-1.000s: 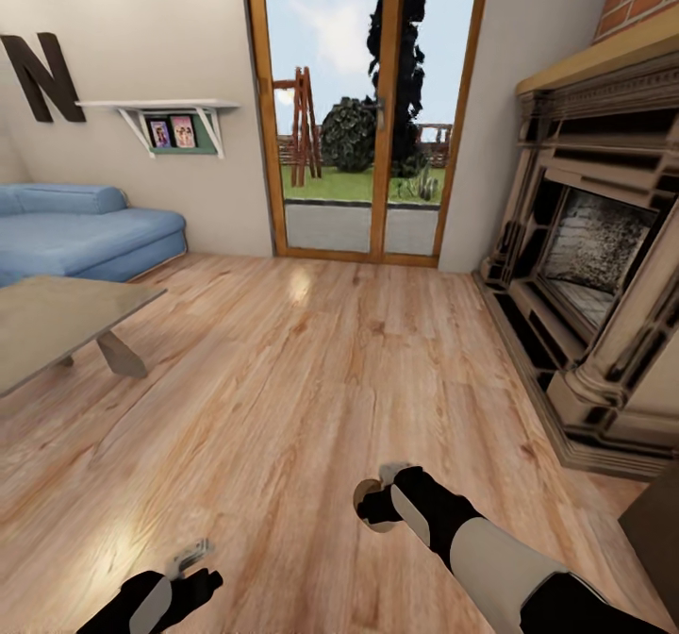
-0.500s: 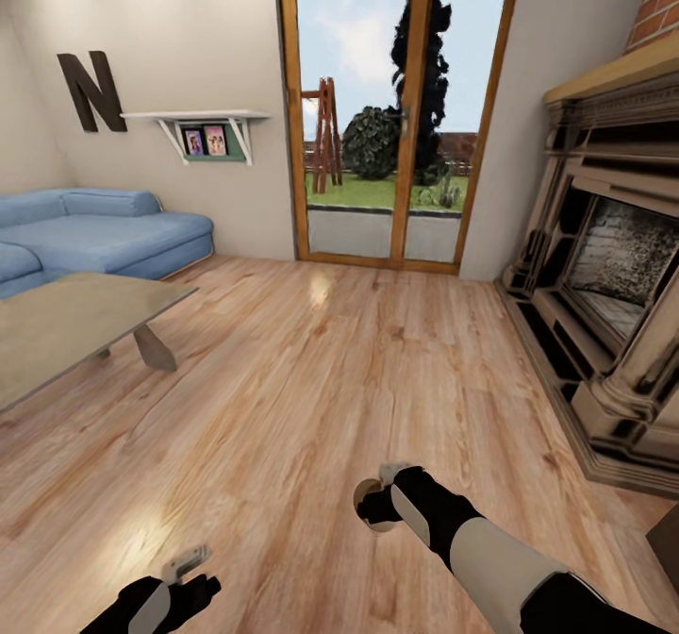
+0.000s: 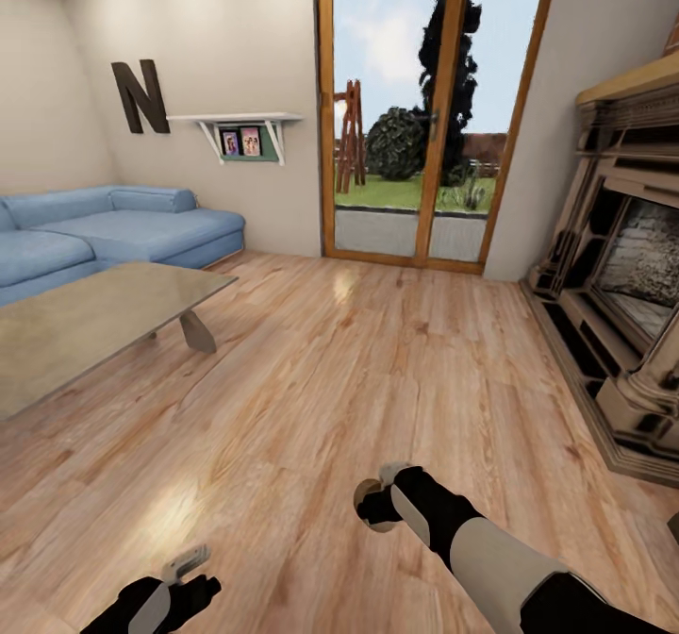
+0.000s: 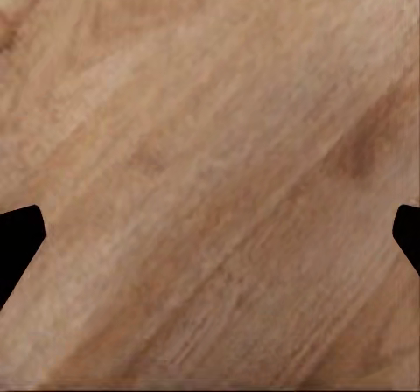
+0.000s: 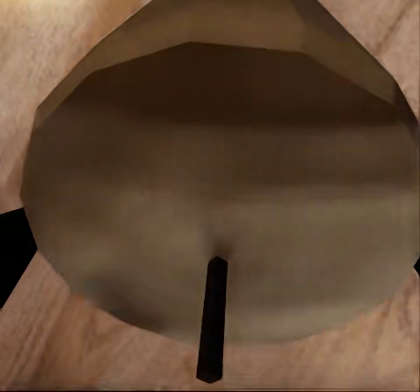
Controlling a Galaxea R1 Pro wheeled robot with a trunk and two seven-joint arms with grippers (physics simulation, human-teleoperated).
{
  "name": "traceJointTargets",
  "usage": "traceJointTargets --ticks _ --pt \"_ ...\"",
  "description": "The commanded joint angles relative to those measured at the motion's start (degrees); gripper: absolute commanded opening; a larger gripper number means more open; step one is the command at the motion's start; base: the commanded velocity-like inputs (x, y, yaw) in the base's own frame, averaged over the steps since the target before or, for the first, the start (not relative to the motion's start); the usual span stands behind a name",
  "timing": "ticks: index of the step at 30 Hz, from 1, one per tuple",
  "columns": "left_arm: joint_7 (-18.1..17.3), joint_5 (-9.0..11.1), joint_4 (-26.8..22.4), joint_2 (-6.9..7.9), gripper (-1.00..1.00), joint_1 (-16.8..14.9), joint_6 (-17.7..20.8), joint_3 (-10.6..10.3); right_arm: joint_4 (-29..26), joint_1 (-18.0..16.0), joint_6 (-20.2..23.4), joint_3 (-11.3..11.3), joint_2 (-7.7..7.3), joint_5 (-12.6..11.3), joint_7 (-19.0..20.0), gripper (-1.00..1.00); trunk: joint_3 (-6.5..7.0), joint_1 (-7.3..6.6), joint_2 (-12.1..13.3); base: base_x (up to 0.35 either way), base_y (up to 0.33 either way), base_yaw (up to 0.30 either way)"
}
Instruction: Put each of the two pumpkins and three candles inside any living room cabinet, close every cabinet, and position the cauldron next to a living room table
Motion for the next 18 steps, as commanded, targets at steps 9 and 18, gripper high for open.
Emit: traceJointTargets --ticks 9,18 --pt "-0.2 0.5 -0.2 -0.02 1.00 0.0 0.4 0.1 -0.1 0.0 0.2 0.4 -0.04 -0.8 -0.5 -1.00 -0.05 -0.05 0.0 -0.245 0.009 0.286" --pt "-0.4 0.6 -0.2 -0.09 1.00 0.0 0.4 0.1 -0.1 0.0 0.2 0.5 -0.04 -0.8 -0.5 -1.00 -0.05 -0.05 0.0 -0.021 0.000 0.287"
